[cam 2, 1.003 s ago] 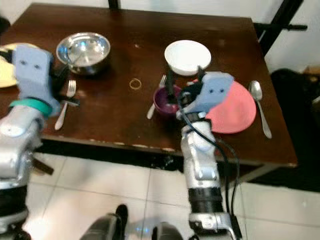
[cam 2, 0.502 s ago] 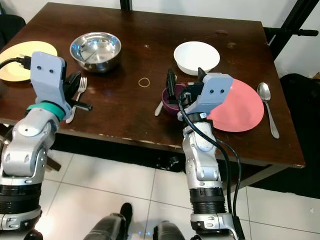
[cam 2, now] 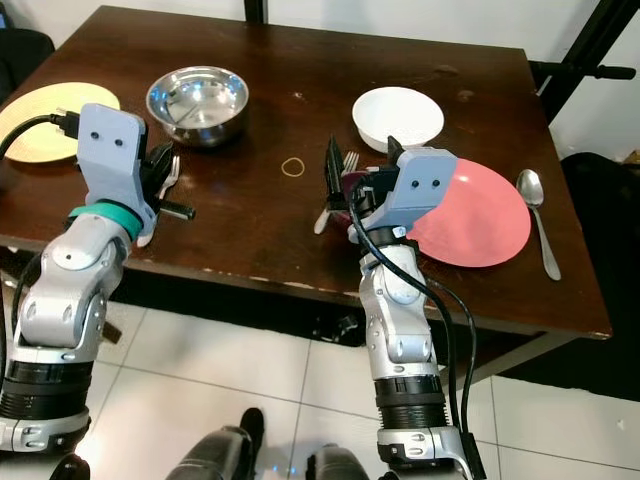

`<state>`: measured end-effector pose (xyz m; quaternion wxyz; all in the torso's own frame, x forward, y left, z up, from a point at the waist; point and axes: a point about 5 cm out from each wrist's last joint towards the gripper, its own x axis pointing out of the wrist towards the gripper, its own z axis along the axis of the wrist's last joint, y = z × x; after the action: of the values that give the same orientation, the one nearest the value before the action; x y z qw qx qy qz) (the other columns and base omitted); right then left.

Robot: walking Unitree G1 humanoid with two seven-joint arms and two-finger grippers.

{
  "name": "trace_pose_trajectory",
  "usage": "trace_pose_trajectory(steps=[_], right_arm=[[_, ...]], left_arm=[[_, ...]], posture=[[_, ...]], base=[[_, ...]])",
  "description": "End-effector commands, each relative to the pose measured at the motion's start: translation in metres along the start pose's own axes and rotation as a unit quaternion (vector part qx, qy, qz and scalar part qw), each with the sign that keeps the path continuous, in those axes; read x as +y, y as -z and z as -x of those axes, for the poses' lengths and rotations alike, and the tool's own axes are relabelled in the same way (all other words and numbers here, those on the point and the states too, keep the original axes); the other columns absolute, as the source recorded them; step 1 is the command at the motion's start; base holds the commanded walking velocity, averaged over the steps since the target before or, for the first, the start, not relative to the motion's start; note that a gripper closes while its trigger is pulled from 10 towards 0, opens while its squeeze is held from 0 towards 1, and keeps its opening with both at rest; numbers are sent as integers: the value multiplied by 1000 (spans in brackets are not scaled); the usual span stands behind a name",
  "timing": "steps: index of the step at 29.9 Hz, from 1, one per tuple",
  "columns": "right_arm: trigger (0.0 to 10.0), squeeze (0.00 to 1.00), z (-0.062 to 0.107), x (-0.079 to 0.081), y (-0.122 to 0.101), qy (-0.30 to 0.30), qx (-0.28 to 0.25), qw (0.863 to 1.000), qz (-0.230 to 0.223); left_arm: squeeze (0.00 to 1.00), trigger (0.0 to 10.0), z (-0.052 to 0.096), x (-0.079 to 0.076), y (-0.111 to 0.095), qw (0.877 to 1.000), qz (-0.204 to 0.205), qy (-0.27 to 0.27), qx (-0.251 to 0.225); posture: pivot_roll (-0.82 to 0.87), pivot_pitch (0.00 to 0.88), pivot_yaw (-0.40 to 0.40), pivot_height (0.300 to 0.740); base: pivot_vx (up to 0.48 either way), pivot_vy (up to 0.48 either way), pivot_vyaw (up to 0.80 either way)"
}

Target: Setting the table

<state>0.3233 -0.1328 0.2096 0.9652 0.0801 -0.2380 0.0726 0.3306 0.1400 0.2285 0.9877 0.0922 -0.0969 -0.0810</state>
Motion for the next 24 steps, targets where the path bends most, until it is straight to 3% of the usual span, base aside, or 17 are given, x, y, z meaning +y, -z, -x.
trace_pose_trajectory(steps=[1, 12, 22, 24], right_arm=[[10000, 0, 3, -1, 5, 3, 11, 1000, 0], [10000, 0, 3, -1, 4, 5, 10, 1000, 3], [10000, 0, 4, -2, 4, 7, 11, 1000, 4], [10000, 0, 4, -2, 4, 7, 11, 1000, 4]], left_arm=[[0, 10000, -1, -2, 0, 1000, -4, 4, -3], [0, 10000, 0, -11, -3, 999, -7, 40, -22], [0, 10000, 4, -24, -8, 995, 8, 89, -43], [0, 10000, 7, -31, -7, 991, 17, 124, -37]], posture=[[-8, 110, 89, 740], [-11, 111, 90, 740], [-12, 113, 91, 740], [-11, 113, 91, 740]], base=[[472, 0, 0], [476, 0, 0], [0, 0, 0], [0, 0, 0]])
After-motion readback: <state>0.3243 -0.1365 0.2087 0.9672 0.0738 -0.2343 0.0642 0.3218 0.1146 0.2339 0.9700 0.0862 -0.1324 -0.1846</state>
